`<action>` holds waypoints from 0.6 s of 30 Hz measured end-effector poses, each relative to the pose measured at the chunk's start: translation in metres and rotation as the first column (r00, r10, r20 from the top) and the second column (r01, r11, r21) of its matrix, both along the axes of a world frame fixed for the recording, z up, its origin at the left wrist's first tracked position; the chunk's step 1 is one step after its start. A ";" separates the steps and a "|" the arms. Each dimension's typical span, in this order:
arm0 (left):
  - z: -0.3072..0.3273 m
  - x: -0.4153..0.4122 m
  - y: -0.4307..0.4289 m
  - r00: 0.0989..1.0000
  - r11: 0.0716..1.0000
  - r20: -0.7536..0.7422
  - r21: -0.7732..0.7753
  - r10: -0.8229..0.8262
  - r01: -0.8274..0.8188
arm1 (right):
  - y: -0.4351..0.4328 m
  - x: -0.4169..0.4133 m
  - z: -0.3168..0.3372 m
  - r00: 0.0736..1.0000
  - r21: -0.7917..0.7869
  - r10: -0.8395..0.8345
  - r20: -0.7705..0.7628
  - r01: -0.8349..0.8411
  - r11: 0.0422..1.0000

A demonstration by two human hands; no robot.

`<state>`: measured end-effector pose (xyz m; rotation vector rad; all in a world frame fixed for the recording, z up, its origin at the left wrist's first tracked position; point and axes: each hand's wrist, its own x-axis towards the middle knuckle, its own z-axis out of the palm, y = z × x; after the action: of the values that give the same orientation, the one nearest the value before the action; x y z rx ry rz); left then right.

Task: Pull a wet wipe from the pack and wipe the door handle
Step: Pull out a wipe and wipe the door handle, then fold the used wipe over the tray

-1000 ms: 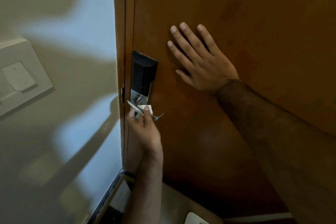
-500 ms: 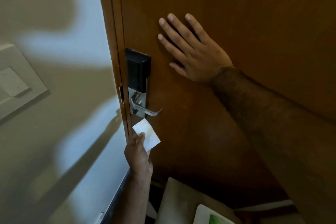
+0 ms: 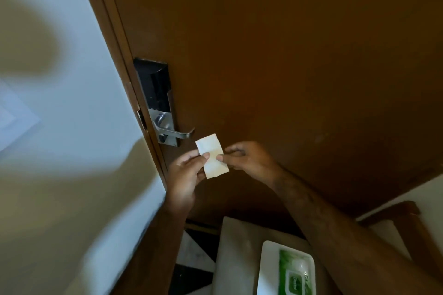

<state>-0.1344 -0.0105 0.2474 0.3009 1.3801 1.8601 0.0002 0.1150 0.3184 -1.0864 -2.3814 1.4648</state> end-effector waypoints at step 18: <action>0.010 0.022 0.013 0.849 0.895 -0.284 -0.181 -0.445 0.409 | 0.000 0.067 -0.031 0.873 -0.568 -0.412 -0.262 0.205 0.797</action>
<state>-0.1123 0.0025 0.2572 0.8134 1.4784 1.3938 0.0672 0.1148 0.2876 -1.1018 -1.4805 2.0264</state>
